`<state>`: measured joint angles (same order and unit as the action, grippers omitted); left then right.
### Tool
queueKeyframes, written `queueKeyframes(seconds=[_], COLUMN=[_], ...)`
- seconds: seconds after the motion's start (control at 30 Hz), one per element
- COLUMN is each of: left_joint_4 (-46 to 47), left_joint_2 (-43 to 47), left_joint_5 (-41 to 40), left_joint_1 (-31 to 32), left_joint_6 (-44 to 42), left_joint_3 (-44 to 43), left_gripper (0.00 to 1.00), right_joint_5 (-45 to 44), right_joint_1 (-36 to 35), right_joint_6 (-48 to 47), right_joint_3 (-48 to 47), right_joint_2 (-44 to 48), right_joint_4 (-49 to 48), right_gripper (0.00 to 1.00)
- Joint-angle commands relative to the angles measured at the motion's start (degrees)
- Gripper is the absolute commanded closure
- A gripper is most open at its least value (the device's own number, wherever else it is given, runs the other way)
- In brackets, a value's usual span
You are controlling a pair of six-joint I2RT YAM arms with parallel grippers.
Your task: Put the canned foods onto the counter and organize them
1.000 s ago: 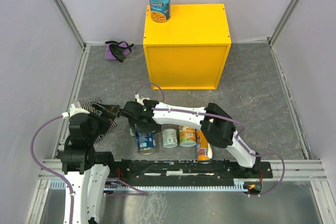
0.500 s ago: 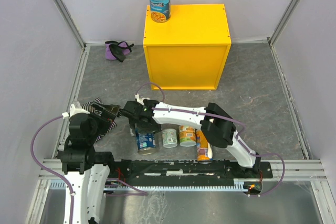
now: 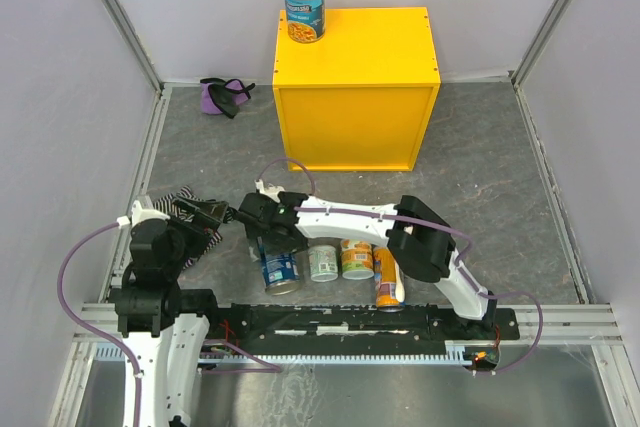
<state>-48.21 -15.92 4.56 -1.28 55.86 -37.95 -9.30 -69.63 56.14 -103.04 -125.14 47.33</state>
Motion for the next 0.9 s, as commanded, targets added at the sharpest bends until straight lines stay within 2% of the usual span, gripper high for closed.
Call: queueKeyframes(seconds=[0.0, 0.2, 0.47, 0.87], left_joint_4=[0.2, 0.2, 0.2, 0.1], left_joint_2=[1.1, 1.7, 2.2, 2.5], left_joint_5=[-0.8, -1.1, -1.6, -2.4], left_joint_1=[-0.3, -0.3, -0.3, -0.3], left_joint_6=[0.3, 1.0, 1.4, 1.4], left_joint_3=[-1.1, -1.1, -1.0, -0.9], left_gripper=[0.03, 0.03, 0.03, 0.03], right_joint_5=[-4.0, -7.0, -6.2, -7.2], right_joint_1=[0.1, 0.1, 0.1, 0.1], right_joint_6=[-5.4, -9.1, -16.1, -22.1], right_joint_3=[1.6, 6.1, 12.0, 13.1], right_joint_2=[3.8, 11.3, 19.1, 24.5], right_joint_4=[0.5, -4.2, -13.1, -18.2], right_gripper=[0.99, 0.99, 0.99, 0.99])
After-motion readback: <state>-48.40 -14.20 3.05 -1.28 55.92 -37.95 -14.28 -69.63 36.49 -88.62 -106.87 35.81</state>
